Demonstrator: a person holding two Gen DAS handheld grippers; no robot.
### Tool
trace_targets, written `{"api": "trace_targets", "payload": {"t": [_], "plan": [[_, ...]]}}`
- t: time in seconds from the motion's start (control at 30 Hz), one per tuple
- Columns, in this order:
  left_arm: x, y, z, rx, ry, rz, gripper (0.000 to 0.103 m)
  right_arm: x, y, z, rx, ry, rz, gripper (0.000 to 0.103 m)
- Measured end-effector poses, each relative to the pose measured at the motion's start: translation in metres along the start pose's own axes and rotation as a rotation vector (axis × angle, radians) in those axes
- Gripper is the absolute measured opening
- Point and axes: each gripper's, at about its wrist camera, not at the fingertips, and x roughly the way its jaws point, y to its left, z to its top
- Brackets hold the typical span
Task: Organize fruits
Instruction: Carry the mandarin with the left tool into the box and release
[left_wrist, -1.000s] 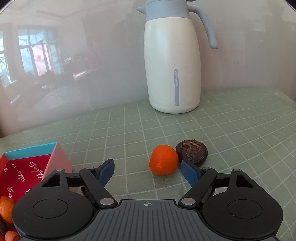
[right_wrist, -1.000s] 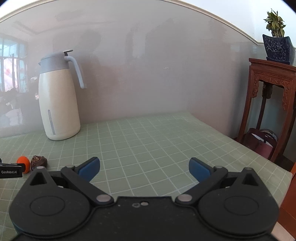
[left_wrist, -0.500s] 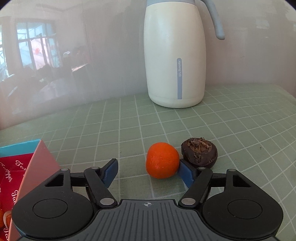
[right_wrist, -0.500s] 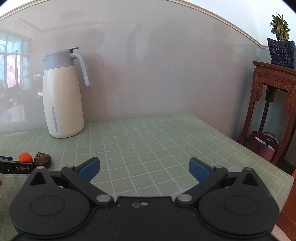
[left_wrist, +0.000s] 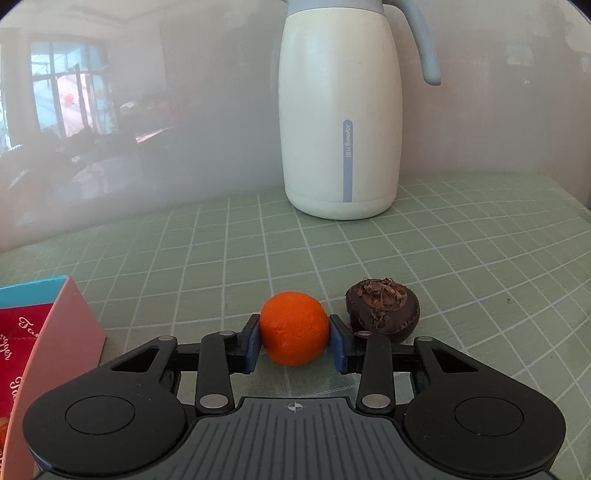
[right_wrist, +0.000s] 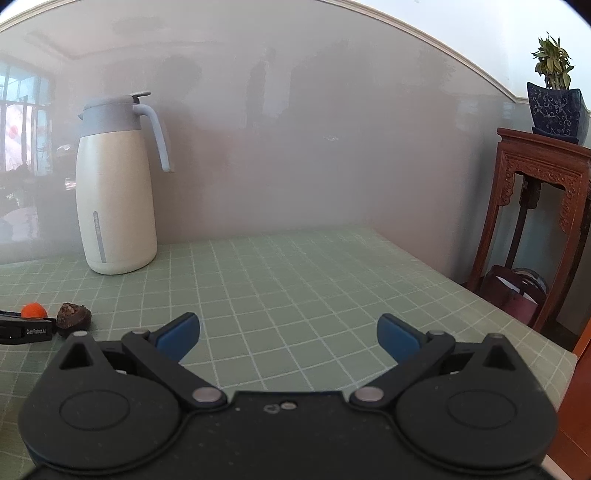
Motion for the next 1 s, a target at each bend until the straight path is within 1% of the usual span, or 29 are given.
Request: {"api": "trace_targets", "payload": {"t": [0.27, 0.5, 0.67, 0.8, 0.9, 1.0], "plan": [[-0.018, 0.013, -0.004, -0.014, -0.022, 0.002, 0.037, -0.002, 0.004, 0.003, -0.001, -0.007, 0.02, 0.103], [-0.053, 0.036, -0.001, -0.036, -0.073, 0.016, 0.037, -0.005, 0.01, 0.002, -0.018, -0.011, 0.032, 0.103], [-0.083, 0.055, 0.003, -0.044, -0.121, 0.043, 0.037, -0.009, 0.019, 0.003, -0.029, -0.019, 0.047, 0.103], [-0.102, 0.08, 0.001, -0.073, -0.145, 0.077, 0.037, -0.012, 0.03, 0.002, -0.053, -0.023, 0.062, 0.103], [-0.11, 0.101, -0.005, -0.1, -0.143, 0.113, 0.037, -0.014, 0.038, 0.001, -0.072, -0.022, 0.077, 0.103], [-0.11, 0.125, -0.013, -0.134, -0.119, 0.154, 0.037, -0.017, 0.045, 0.0, -0.094, -0.029, 0.085, 0.103]]}}
